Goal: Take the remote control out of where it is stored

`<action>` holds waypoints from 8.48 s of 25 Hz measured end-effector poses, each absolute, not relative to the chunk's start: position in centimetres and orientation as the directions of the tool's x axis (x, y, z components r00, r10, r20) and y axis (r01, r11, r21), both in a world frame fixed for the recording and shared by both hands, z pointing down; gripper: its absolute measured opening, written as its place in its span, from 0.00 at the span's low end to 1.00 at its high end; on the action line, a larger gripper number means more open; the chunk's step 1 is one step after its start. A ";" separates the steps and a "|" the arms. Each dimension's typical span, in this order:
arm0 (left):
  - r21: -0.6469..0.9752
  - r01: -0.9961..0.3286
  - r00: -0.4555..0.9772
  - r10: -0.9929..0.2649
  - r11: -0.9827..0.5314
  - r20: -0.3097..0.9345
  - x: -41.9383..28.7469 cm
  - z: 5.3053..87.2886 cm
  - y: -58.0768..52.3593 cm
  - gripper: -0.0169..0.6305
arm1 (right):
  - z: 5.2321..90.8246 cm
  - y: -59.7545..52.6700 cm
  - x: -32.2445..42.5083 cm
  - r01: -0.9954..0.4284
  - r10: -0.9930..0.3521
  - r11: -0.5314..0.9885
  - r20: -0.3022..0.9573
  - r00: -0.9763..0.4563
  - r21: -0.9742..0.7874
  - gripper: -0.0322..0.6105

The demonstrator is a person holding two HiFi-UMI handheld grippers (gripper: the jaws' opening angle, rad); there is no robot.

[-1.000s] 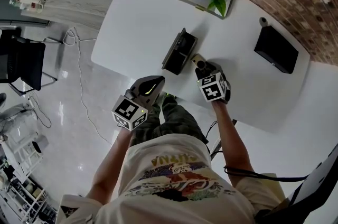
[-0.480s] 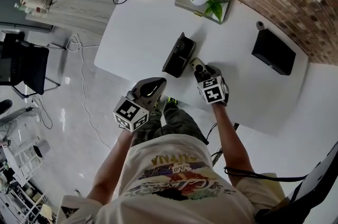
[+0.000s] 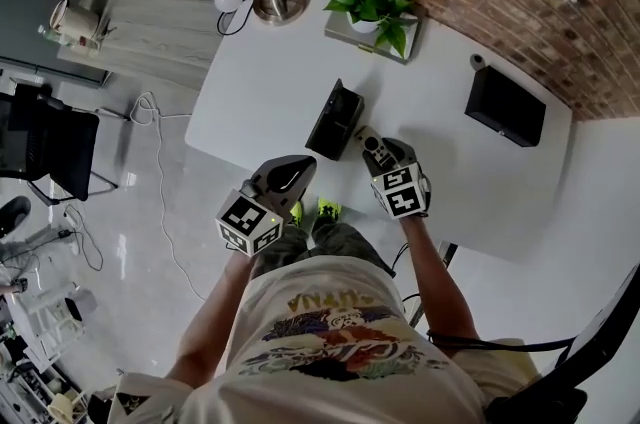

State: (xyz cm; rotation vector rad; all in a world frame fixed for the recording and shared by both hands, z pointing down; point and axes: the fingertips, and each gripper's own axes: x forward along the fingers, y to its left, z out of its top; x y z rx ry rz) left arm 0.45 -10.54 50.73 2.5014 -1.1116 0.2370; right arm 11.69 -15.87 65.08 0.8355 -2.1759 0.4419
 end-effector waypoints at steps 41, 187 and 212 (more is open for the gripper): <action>0.305 -0.742 0.667 -0.704 -0.597 0.244 -2.0 49.3 -10.4 0.03 | 54.4 -14.1 6.5 -0.583 -0.475 0.812 0.571 -0.670 -0.009 0.22; 0.403 -0.639 0.765 -0.597 -0.655 0.242 -6.5 50.3 -13.5 0.03 | 52.2 -20.9 0.7 -0.435 -0.394 0.900 0.461 -0.795 0.019 0.42; 0.360 -0.520 0.852 -0.500 -0.775 0.155 -7.6 47.5 -16.1 0.03 | 45.6 -20.4 -0.2 -0.639 -0.603 0.767 0.411 -0.684 0.060 0.42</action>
